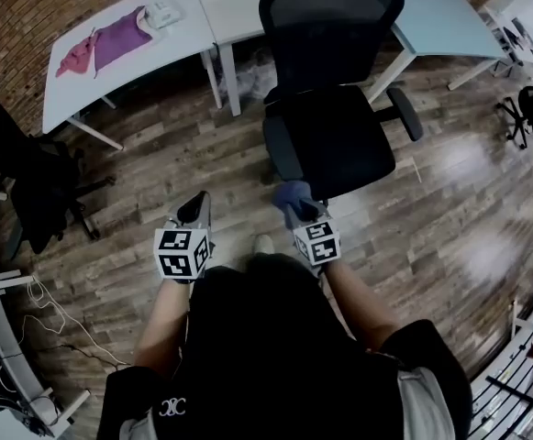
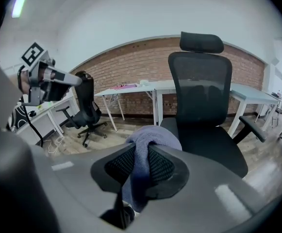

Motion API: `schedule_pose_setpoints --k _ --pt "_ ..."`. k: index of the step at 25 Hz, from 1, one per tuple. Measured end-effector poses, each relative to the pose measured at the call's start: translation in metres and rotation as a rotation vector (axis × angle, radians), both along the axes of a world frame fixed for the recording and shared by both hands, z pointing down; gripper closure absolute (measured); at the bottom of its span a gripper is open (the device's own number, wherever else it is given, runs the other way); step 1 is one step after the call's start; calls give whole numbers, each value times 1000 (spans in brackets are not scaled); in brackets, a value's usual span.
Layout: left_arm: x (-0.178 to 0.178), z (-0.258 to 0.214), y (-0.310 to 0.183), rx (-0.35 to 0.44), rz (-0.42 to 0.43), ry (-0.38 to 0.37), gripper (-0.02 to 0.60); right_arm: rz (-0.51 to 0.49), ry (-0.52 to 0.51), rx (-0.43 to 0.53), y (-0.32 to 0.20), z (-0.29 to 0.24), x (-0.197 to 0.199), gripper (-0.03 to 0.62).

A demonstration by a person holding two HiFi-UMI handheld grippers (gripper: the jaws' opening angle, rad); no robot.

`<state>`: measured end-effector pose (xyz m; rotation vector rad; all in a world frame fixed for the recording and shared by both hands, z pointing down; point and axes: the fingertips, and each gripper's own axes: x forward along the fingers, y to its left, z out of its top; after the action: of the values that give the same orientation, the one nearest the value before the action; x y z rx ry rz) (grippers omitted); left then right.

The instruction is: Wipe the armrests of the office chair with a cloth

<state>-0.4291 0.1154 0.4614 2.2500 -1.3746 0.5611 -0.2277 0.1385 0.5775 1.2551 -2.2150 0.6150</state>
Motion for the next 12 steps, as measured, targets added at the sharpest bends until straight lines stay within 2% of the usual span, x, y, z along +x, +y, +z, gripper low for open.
schedule_pose_setpoints --k 5,12 --pt "11 12 -19 -36 14 -19 577 -38 52 -65 -15 30 1 522" --pt "7 36 -39 -94 68 -5 577 -11 123 -161 -37 66 -4 522"
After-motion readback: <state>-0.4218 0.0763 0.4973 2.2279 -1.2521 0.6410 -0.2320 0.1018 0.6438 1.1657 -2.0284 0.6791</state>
